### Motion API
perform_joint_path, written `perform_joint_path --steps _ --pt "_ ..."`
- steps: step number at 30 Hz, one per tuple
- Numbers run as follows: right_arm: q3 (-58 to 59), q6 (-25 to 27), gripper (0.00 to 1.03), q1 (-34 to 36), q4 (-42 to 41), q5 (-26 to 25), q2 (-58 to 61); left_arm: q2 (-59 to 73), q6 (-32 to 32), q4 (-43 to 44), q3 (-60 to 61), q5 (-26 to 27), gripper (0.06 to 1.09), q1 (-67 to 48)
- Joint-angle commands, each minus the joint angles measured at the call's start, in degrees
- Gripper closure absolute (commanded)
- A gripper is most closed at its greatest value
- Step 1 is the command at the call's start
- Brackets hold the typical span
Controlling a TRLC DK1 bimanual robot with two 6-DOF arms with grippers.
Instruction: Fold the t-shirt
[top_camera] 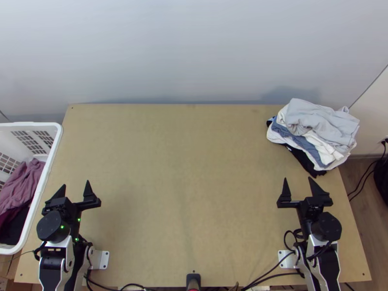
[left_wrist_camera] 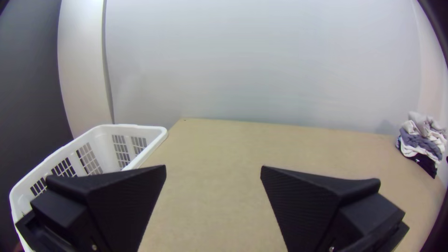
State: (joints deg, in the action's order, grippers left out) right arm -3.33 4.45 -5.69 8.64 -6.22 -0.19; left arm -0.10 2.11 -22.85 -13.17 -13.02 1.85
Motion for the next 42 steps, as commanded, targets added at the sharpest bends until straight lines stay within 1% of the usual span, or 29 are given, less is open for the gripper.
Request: perform_joint_path --steps 1,3,4,5,6,7,8,11,13,15,17,18,19,21,25,27,28,31,34,36,40,42 --pt "-0.01 -7.35 0.04 -1.07 -0.03 0.07 0.1 0.01 0.0 0.0 -0.01 0.01 0.1 0.0" --pt "0.08 -11.57 0.04 -1.16 -0.65 -0.02 0.1 0.01 0.0 0.0 -0.01 0.01 0.1 0.0" --pt "0.17 -12.45 0.04 -1.16 -1.53 -0.2 0.1 0.01 0.0 0.0 -0.01 0.01 0.1 0.0" --pt "0.7 -12.53 0.04 -1.07 -4.25 -0.73 0.19 0.01 0.0 0.0 -0.01 0.01 0.1 0.0" --pt "2.01 -12.01 0.04 -1.07 -8.64 -2.39 -0.17 0.01 0.0 0.0 -0.01 0.01 0.1 0.0" --pt "2.63 -8.75 0.04 -1.25 -12.6 -3.89 -0.17 0.01 0.0 0.0 -0.01 0.01 0.1 0.0" --pt "2.54 -5.94 0.04 -1.78 -13.57 -4.68 -0.17 0.01 0.0 0.0 -0.01 0.01 0.1 0.0" --pt "2.63 3.11 0.04 -1.95 -16.47 -4.86 -0.17 0.01 0.0 -0.62 -0.1 0.45 0.1 -1.06" --pt "3.07 12.08 0.04 -3.53 -21.3 -4.94 -0.17 0.01 0.09 -1.58 -0.28 0.45 0.1 -1.06" --pt "3.16 23.85 0.04 -7.31 -24.64 -4.94 -0.17 0.01 -0.18 -1.85 -0.45 -0.08 0.1 -0.97" --pt "3.16 34.84 0.04 -13.64 -24.9 -4.94 -0.17 0.01 -0.79 -1.14 -0.28 0.45 0.1 -1.14" --pt "3.16 38.53 0.04 -16.63 -26.05 -5.03 -0.17 0.1 -1.41 -1.49 -1.07 0.45 0.1 -1.32" --pt "3.16 39.5 0.04 -18.12 -27.98 -5.82 -0.17 0.54 -1.41 -1.32 -1.86 0.45 0.1 -1.23" --pt "2.89 38.27 0.04 -18.74 -31.58 -6.26 -0.08 3.53 -1.41 0.0 -3.97 0.45 0.1 -0.44" --pt "1.49 36.07 0.04 -18.65 -30.79 -11.89 0.27 13.46 -1.05 1.76 -12.5 -0.26 0.1 1.58" --pt "-0.09 35.72 0.04 -18.74 -30.53 -12.41 1.33 17.68 -0.26 1.49 -17.68 -0.34 0.1 3.25" --pt "-1.24 34.75 0.04 -18.74 -29.91 -12.59 2.65 20.14 0.26 1.05 -20.41 -0.26 0.1 4.13" --pt "-6.69 31.15 0.04 -18.65 -29.74 -14.26 11.17 28.57 1.58 -0.88 -28.23 -0.08 0.1 8.35" --pt "-13.63 27.02 0.04 -18.65 -28.77 -18.48 21.81 36.31 2.02 -1.85 -35.08 0.8 0.1 13.18" --pt "-18.46 23.24 0.04 -18.74 -26.84 -21.12 27.34 39.65 2.11 -1.23 -37.72 3.79 0.1 17.4" --pt "-28.57 12.25 0.04 -19.27 -15.85 -24.37 35.96 46.59 3.52 2.11 -41.94 12.14 0.09 29.88" --pt "-32.09 8.65 0.04 -19.97 -12.07 -26.3 39.21 50.99 4.04 3.34 -43.78 13.89 0.1 34.72"
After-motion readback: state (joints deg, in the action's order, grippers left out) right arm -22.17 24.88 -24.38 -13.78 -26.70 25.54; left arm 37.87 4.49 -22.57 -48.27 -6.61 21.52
